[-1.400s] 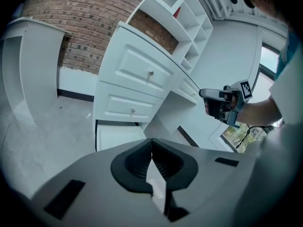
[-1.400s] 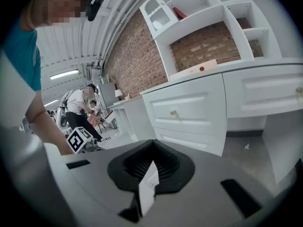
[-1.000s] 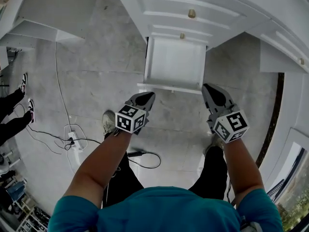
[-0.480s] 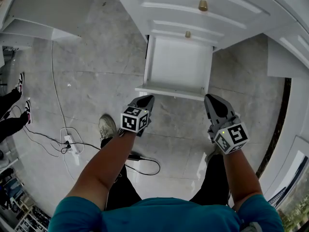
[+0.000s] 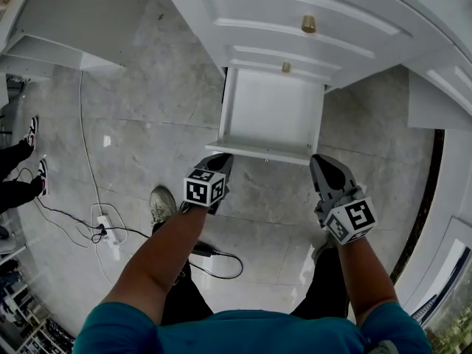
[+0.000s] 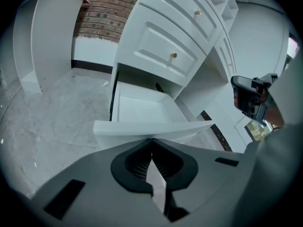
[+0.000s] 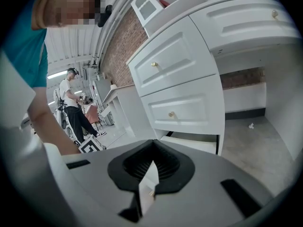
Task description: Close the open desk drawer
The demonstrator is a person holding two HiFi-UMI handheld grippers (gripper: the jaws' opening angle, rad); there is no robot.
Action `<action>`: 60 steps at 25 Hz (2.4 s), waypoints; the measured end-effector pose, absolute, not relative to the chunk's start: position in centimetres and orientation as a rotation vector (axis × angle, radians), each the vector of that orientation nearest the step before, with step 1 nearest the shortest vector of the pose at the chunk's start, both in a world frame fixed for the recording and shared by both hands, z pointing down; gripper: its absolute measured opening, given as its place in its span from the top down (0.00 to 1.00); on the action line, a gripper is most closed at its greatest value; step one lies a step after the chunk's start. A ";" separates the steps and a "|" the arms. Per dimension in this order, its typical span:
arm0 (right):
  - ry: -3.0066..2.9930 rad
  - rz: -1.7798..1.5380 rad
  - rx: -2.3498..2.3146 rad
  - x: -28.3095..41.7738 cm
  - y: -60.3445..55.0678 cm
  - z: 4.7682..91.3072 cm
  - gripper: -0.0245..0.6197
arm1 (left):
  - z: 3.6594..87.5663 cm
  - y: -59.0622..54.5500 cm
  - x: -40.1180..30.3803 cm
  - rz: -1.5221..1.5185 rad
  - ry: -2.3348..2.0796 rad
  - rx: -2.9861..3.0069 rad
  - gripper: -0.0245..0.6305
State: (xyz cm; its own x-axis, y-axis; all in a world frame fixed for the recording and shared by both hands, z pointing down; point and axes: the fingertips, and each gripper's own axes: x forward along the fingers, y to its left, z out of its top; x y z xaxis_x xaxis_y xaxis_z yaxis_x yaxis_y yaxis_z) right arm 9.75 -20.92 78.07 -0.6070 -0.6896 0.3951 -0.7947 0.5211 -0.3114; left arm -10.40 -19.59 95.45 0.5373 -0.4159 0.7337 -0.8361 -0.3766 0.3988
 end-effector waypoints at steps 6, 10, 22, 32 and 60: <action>-2.538 0.696 1.271 9.9 -20.9 78.2 0.93 | 95.0 -21.3 -10.0 0.652 -1.038 1.995 0.94; -2.546 0.696 1.262 9.8 -20.7 78.3 0.93 | 95.0 -22.3 -9.8 0.653 -1.049 1.999 0.94; -2.549 0.654 1.293 11.5 -22.0 78.6 0.93 | 95.5 -25.3 -8.6 0.653 -1.067 2.040 0.94; -2.533 0.629 1.324 12.7 -23.2 78.9 0.93 | 95.4 -27.6 -7.8 0.648 -1.091 2.054 0.94; -2.530 0.609 1.310 14.1 -24.5 80.3 0.93 | 96.1 -33.0 -5.3 0.678 -1.094 2.107 0.94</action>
